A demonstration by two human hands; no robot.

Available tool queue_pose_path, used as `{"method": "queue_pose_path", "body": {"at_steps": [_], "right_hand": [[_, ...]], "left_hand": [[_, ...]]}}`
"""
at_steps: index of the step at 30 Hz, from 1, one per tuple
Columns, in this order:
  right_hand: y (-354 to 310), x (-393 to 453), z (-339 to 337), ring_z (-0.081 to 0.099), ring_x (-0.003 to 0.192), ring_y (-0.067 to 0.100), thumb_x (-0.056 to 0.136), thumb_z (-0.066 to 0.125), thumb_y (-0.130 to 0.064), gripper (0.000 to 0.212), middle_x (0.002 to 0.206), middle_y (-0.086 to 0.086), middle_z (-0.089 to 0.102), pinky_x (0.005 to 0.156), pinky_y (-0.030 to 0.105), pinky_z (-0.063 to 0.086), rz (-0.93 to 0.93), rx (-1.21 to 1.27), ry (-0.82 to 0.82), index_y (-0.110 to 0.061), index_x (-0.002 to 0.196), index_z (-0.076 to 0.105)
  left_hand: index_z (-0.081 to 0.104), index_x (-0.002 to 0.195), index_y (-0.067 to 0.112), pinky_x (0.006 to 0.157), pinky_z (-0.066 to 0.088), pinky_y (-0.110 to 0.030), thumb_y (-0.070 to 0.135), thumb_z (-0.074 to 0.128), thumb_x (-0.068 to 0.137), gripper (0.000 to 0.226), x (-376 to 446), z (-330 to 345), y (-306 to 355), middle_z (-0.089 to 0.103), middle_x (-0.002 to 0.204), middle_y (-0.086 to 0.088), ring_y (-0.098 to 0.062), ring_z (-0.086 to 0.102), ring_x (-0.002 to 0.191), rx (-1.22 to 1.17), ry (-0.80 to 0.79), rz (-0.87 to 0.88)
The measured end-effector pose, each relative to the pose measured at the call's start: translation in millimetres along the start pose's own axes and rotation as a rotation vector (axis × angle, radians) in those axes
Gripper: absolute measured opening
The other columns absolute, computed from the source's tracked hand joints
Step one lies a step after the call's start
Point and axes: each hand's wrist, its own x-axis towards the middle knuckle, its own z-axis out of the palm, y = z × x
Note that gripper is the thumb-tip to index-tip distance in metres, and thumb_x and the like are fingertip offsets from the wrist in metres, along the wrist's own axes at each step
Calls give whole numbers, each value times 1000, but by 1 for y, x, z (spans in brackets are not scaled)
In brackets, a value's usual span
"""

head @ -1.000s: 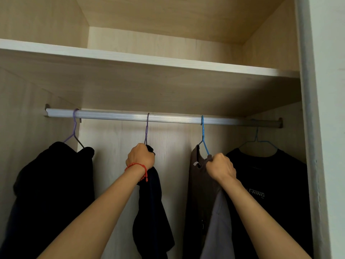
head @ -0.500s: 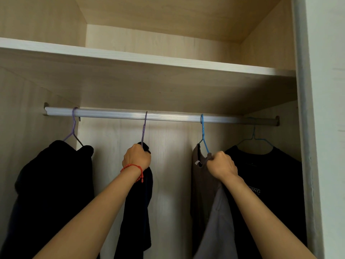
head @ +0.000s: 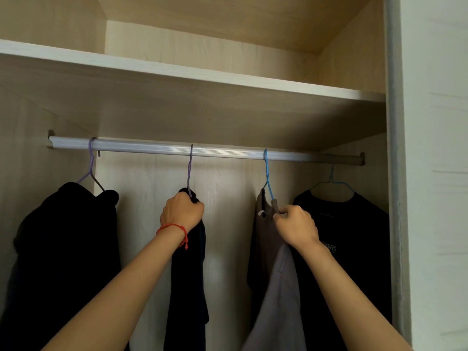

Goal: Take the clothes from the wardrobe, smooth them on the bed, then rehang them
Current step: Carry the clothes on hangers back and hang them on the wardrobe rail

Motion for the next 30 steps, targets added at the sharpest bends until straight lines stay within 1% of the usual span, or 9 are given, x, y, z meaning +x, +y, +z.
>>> {"method": "queue_pose_path", "body": {"at_steps": [2, 4, 9, 12, 14, 16, 20, 23, 30], "right_hand": [[2, -10, -3, 56, 109, 35, 88, 47, -27, 28, 113, 11, 63, 74, 31, 40, -22, -25, 39, -18, 110, 63], [5, -20, -9, 55, 113, 33, 89, 48, -27, 37, 122, 9, 61, 82, 34, 43, -59, -54, 112, -19, 124, 56], [19, -47, -31, 60, 98, 26, 88, 50, -19, 34, 108, 6, 61, 77, 35, 51, -285, -51, 404, -17, 121, 58], [33, -66, -57, 53, 96, 21, 85, 46, -18, 34, 100, 8, 63, 77, 30, 43, -427, -73, 680, -12, 113, 63], [48, -76, -74, 49, 96, 24, 82, 45, -14, 34, 101, 14, 63, 80, 33, 38, -447, -90, 848, -7, 109, 65], [66, -83, -86, 48, 102, 33, 79, 48, -10, 36, 110, 21, 59, 86, 41, 35, -340, -117, 966, -5, 113, 62], [94, -91, -93, 34, 123, 35, 83, 44, -34, 56, 134, 20, 41, 101, 50, 31, -12, -33, 842, -8, 132, 43], [99, -95, -92, 35, 124, 32, 78, 39, -53, 70, 133, 15, 39, 94, 49, 39, 61, 5, 710, -15, 137, 35], [92, -93, -93, 34, 122, 34, 72, 50, -43, 73, 126, 20, 39, 93, 46, 39, 58, 110, 703, -12, 137, 36]], "left_hand": [[58, 103, 2, 56, 44, -27, 19, 54, 84, 26, -5, 1, 1, 59, 80, -7, -23, 56, 72, 0, -5, 20], [56, 111, 4, 71, 52, -36, 20, 56, 82, 33, -11, 2, 1, 61, 100, -15, -30, 60, 86, -10, -4, 32], [46, 123, 11, 86, 50, -46, 23, 57, 81, 45, -34, 4, 3, 54, 117, -18, -34, 56, 101, -38, 13, 73], [37, 136, 14, 96, 45, -45, 21, 56, 83, 58, -48, 5, 3, 43, 131, -20, -36, 48, 116, -68, 36, 100], [32, 141, 13, 102, 40, -44, 16, 56, 83, 63, -57, 6, 0, 36, 139, -19, -34, 41, 125, -67, 60, 134], [32, 141, 11, 106, 36, -43, 13, 56, 83, 63, -64, 7, -3, 31, 145, -16, -32, 36, 131, -50, 93, 166], [34, 140, 9, 107, 34, -40, 11, 55, 85, 59, -77, 10, -10, 27, 150, -13, -29, 32, 136, -47, 155, 210], [35, 139, 8, 106, 35, -40, 10, 54, 87, 56, -83, 13, -18, 28, 150, -12, -28, 33, 135, -45, 186, 227], [41, 135, 2, 104, 40, -43, 4, 55, 86, 51, -92, 16, -37, 40, 143, -17, -33, 45, 126, -59, 207, 243]]}}
